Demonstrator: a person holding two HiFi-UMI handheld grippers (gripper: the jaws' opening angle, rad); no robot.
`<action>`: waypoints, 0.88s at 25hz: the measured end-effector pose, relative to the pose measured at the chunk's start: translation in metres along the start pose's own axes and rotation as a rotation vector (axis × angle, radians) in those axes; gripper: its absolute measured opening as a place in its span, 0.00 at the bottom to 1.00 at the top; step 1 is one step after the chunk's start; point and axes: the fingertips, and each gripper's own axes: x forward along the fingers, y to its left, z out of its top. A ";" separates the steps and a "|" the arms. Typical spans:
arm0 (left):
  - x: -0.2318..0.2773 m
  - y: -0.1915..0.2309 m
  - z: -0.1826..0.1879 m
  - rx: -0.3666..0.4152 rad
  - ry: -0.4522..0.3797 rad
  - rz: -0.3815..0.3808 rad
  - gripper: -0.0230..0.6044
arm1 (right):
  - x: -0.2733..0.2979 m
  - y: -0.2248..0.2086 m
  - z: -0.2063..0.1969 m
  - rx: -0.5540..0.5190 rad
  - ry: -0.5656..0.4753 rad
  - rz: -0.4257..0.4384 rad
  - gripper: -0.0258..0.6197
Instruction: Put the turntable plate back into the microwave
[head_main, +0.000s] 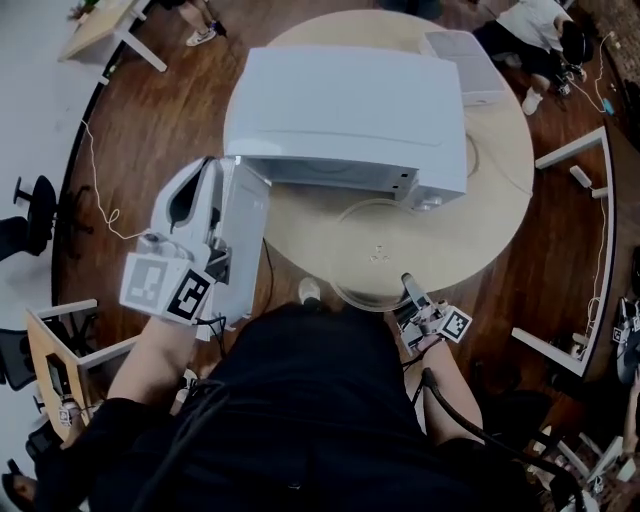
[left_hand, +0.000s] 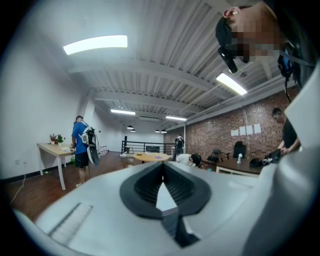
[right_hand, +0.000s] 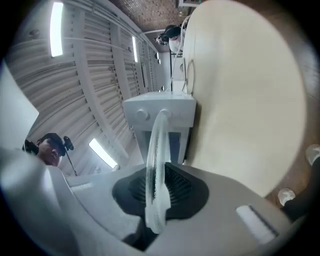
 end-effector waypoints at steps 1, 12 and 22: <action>-0.005 0.006 0.000 -0.004 -0.004 0.017 0.05 | 0.014 0.003 -0.005 0.002 0.023 0.009 0.09; -0.060 0.044 0.005 0.004 -0.025 0.144 0.05 | 0.135 0.001 -0.019 -0.012 0.107 -0.017 0.09; -0.094 0.076 0.005 0.022 0.003 0.218 0.05 | 0.205 -0.008 0.019 -0.028 -0.052 -0.065 0.09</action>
